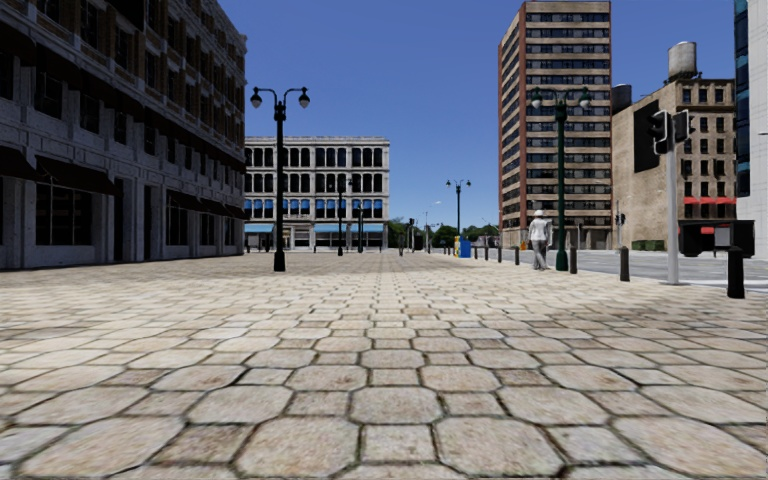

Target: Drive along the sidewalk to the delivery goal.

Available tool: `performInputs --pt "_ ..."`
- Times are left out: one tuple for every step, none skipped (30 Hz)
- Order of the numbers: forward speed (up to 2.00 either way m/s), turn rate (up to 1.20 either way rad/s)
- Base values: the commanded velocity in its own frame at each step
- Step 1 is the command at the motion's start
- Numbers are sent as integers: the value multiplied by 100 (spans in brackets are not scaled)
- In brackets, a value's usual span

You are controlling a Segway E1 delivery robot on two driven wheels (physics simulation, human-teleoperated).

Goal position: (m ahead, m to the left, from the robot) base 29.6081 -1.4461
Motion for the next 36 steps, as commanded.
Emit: performInputs --pt "110 0" --pt "110 0" --pt "113 0" --pt "121 0" --pt "121 0" --pt "123 0" --pt "125 0" --pt "125 0" --pt "125 0" --pt "126 0" --pt "130 0" --pt "153 0" --pt "153 0" --pt "200 0" --pt "200 0" --pt "200 0" --pt "200 0" --pt "200 0" --pt "200 0" --pt "200 0" --pt "200 0" --pt "200 0" --pt "200 0" --pt "200 0" --pt "200 0" --pt "200 0" --pt "200 0" --pt "200 0" --pt "200 0" --pt "200 0" --pt "200 0" --pt "200 0" --pt "200 0" --pt "200 0" --pt "200 0" --pt "200 0"
